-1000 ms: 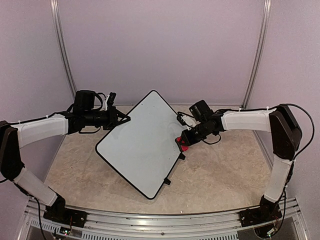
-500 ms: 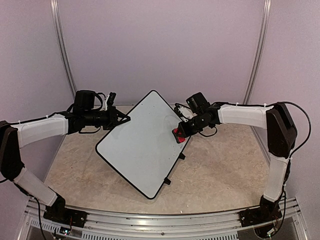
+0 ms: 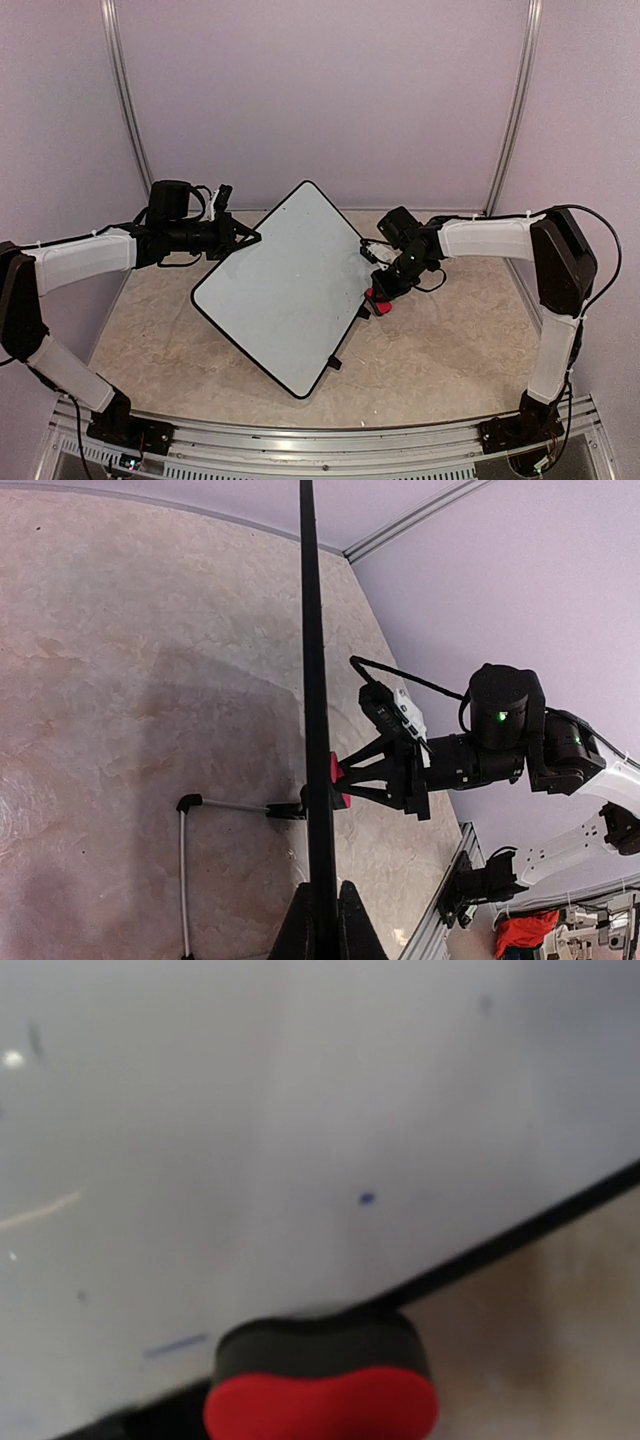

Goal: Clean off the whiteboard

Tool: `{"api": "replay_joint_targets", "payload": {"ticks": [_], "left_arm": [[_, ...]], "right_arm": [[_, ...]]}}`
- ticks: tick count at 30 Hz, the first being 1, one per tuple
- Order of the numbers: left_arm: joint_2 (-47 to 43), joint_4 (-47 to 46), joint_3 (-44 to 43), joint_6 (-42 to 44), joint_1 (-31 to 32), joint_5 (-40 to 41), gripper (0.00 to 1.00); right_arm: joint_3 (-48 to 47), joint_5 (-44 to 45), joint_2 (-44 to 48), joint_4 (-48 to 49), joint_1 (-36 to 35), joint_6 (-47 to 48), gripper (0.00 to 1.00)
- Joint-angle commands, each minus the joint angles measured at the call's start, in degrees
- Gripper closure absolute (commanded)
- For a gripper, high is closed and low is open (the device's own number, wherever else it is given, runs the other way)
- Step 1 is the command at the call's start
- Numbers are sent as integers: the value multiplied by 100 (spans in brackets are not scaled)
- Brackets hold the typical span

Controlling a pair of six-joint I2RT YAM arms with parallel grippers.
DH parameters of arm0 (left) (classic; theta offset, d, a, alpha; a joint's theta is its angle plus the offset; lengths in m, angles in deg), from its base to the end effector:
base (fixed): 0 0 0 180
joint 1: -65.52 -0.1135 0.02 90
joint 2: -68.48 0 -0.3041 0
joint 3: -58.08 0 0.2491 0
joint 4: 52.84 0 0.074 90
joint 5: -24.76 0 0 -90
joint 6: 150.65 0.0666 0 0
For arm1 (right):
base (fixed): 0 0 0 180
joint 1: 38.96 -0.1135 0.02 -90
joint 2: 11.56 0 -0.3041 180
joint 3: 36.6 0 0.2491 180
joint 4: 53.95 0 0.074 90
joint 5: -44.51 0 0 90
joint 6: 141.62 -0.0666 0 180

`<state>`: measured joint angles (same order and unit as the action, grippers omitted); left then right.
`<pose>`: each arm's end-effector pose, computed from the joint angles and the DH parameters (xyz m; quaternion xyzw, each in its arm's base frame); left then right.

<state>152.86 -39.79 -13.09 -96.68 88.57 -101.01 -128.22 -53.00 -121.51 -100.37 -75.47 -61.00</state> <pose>0.3046 -0.1719 0.3026 0.0698 0.8214 -0.4746 0.3086 0.3324 0.2569 0.1944 -0.2423 0.9432 0.1439 0.1759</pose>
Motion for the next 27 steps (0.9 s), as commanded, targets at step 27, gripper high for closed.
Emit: {"api": "replay_joint_targets", "payload": {"ticks": [27], "left_arm": [[-44,-338,52,536,66,-311,100]], "right_arm": [[-128,534,-197,-341,-416,345,84]]}}
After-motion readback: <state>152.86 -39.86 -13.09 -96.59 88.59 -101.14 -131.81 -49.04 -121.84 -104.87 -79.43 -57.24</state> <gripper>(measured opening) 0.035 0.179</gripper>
